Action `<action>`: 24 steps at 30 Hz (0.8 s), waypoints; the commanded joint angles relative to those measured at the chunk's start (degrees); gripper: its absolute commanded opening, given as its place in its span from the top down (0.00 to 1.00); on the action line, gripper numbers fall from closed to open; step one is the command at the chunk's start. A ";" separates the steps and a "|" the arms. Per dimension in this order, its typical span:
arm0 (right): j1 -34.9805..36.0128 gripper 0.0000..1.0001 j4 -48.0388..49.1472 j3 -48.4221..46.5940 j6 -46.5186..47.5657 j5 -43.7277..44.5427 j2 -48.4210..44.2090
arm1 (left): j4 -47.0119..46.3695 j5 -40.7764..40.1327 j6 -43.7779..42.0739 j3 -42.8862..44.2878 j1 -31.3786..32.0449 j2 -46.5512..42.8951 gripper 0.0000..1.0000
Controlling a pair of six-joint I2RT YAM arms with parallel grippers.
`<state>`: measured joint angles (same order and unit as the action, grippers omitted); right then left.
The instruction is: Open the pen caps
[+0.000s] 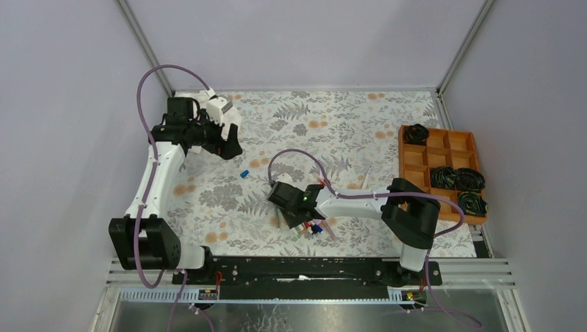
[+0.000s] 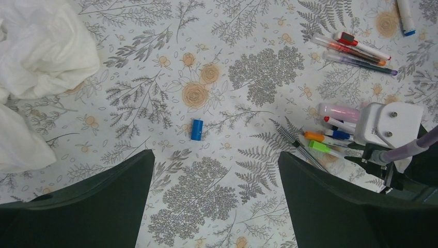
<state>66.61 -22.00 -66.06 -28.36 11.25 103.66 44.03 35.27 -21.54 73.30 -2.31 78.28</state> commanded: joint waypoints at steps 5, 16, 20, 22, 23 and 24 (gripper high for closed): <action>-2.36 0.69 1.46 1.02 1.91 1.32 -3.15 | 1.65 4.19 -0.48 -0.37 -0.16 1.73 0.04; -2.86 0.67 3.28 1.85 2.06 -1.16 -0.82 | 2.16 4.93 -1.03 -0.95 -0.15 2.25 0.05; -2.13 0.68 3.10 1.95 2.06 1.30 -1.08 | 2.23 4.64 -1.47 -1.14 -0.16 2.13 0.04; -1.20 0.68 2.70 1.63 2.25 2.83 -0.94 | 2.28 4.66 -1.57 -1.13 -0.16 2.11 0.04; -0.72 0.68 2.32 1.31 2.27 3.84 -0.80 | 2.28 4.64 -1.55 -1.05 -0.16 2.17 0.04; -0.21 0.69 2.17 0.96 2.45 4.58 -0.62 | 2.29 4.61 -1.57 -1.04 -0.14 2.20 0.05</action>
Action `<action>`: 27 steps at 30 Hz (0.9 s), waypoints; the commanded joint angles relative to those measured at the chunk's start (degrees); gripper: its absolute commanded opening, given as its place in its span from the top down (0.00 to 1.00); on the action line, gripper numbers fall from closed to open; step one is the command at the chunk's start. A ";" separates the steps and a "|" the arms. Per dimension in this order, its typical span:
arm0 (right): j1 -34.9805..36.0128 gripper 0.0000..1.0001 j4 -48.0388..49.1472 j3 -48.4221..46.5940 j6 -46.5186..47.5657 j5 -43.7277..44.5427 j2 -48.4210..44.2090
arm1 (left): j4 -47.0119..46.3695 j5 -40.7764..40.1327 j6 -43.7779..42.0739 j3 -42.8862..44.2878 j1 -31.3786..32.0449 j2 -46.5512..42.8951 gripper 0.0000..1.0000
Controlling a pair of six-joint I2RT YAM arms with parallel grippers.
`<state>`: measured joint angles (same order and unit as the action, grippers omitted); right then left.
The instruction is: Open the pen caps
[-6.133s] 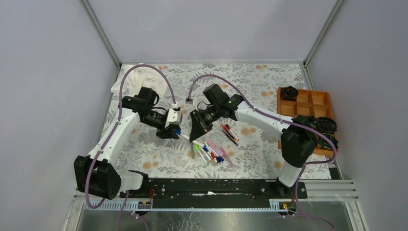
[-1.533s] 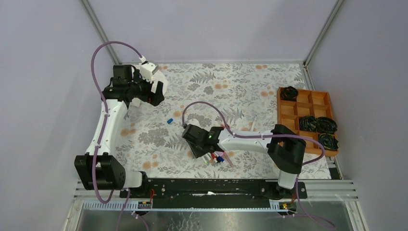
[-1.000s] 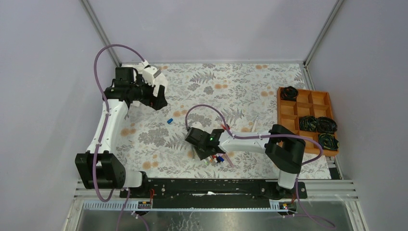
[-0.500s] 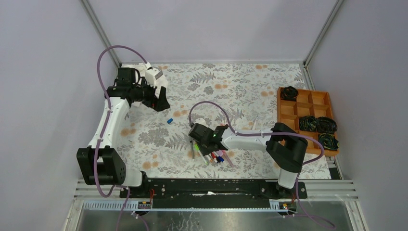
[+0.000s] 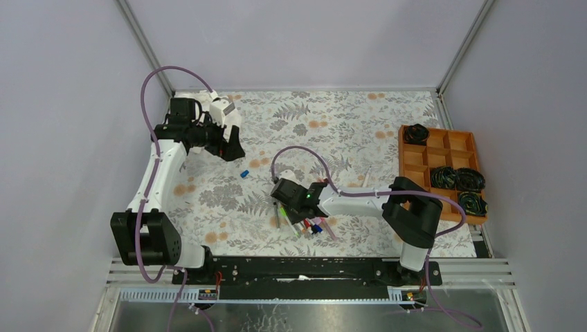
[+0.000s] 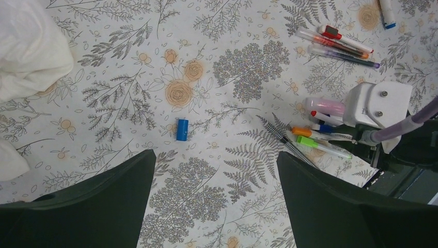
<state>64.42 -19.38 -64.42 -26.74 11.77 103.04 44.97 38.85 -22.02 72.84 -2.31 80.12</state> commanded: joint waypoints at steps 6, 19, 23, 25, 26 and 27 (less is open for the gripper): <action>3.95 0.70 -1.07 -1.83 0.81 6.17 1.66 | 1.30 0.97 -1.37 -0.89 -0.16 0.07 0.05; 4.13 0.68 2.31 1.00 -0.68 4.05 5.69 | 1.95 1.21 -2.35 -1.82 -0.16 -0.85 0.02; 4.13 0.70 3.10 1.91 -0.85 3.80 5.90 | 5.14 2.90 -5.46 -1.69 -0.08 -0.18 0.02; 3.92 0.73 3.00 2.09 -0.83 4.36 4.97 | 7.68 4.16 -8.76 -1.65 0.05 0.20 0.02; 3.57 0.75 2.92 2.11 -0.67 4.41 4.27 | 8.82 4.73 -10.45 -1.65 0.17 0.38 0.02; 3.10 0.78 2.85 2.04 -0.49 4.35 3.40 | 10.01 5.27 -12.42 -1.72 0.46 0.65 0.01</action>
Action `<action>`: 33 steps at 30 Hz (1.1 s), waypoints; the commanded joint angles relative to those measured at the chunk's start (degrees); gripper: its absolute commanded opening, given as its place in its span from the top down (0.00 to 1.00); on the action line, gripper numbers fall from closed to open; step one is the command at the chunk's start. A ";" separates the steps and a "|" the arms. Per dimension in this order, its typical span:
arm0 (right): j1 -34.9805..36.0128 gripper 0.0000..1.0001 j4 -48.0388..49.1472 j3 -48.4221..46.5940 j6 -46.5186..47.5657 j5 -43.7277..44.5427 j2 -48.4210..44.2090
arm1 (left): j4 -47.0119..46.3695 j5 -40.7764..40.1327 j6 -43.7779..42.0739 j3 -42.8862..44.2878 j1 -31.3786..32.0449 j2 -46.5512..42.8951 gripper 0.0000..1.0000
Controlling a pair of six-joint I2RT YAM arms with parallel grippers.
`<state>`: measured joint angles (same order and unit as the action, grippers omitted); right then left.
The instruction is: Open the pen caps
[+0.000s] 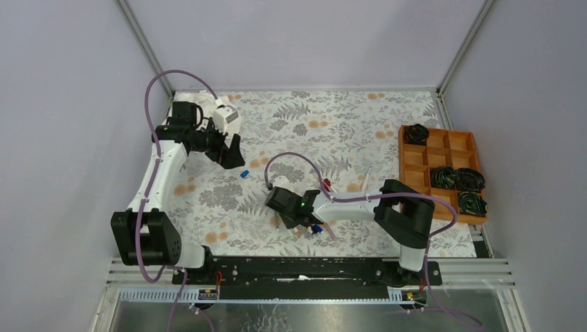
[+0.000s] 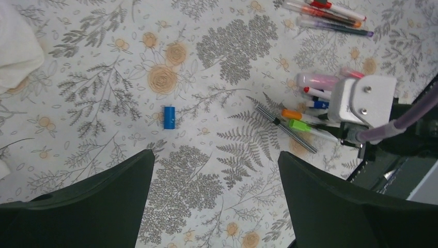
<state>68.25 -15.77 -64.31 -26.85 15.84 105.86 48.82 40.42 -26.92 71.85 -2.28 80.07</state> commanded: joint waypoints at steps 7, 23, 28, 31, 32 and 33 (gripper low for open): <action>-6.97 0.96 -0.20 1.49 2.79 -6.30 -7.75 | 10.42 4.77 -16.09 -4.55 5.76 -0.02 0.01; -18.77 1.00 -5.21 -5.16 9.57 -58.65 -11.42 | 13.68 11.37 -34.06 -7.70 14.67 -2.35 0.02; -18.77 1.00 -4.94 -8.85 9.27 -65.10 -8.90 | 18.87 12.35 -40.34 -7.10 17.70 -1.94 0.08; -19.00 1.00 -5.81 -11.24 9.35 -66.88 -7.89 | 21.06 11.94 -43.04 -7.38 18.25 -2.39 0.14; -19.15 1.00 -6.01 -11.75 9.32 -67.31 -7.61 | 21.85 11.93 -44.08 -7.47 18.33 -2.65 0.16; -19.38 1.00 -5.92 -12.09 9.17 -67.86 -7.40 | 22.71 12.02 -45.03 -7.55 18.51 -2.83 0.18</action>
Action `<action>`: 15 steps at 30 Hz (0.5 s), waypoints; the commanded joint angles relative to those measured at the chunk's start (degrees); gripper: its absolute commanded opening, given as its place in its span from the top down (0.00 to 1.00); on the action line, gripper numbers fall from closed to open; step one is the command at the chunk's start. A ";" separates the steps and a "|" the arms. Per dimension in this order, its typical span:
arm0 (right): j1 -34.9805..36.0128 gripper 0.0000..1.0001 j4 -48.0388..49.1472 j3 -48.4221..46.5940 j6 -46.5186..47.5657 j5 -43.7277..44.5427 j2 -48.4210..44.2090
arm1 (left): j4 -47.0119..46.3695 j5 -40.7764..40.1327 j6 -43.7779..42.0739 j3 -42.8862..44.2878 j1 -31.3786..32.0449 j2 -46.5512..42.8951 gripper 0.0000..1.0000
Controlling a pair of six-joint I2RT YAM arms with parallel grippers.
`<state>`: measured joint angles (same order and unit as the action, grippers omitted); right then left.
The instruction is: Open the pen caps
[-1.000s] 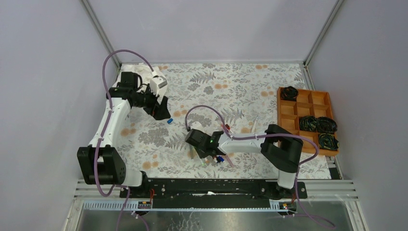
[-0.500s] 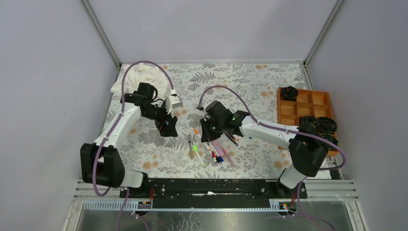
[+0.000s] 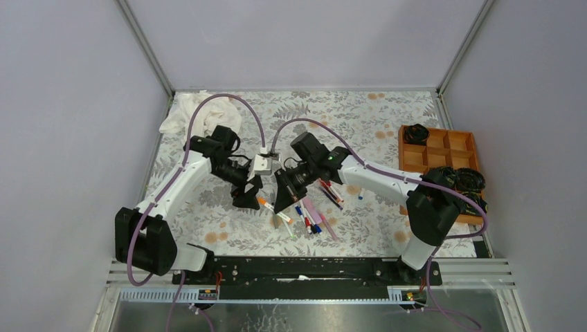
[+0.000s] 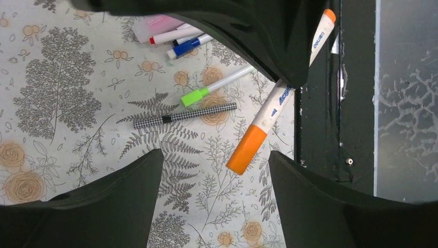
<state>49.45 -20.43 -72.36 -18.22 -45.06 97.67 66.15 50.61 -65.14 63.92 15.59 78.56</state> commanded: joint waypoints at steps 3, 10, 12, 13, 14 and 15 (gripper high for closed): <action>-1.14 1.00 -0.37 -4.22 -0.28 -7.93 0.96 | 6.15 1.94 -7.86 0.16 1.21 -2.25 0.28; -1.91 1.00 1.44 -3.84 -2.03 -9.03 2.18 | 6.13 4.38 -8.15 0.07 2.26 -3.88 0.59; -1.99 1.00 2.00 -3.91 -2.60 -9.17 2.55 | 6.10 5.00 -8.23 -0.04 2.86 -4.22 0.70; -1.91 1.00 2.42 -3.93 -2.98 -9.25 2.67 | 6.14 5.12 -8.23 -0.15 3.27 -4.30 0.80; -1.99 1.00 2.99 -3.93 -3.59 -9.26 2.84 | 6.06 5.19 -8.21 -0.30 3.54 -4.37 0.88; -2.02 1.00 3.61 -3.93 -4.16 -9.37 2.95 | 5.78 5.17 -7.87 -0.50 3.83 -4.50 0.96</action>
<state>47.75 -20.16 -74.52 -19.29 -52.47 99.72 72.01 52.10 -72.25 63.83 17.85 75.11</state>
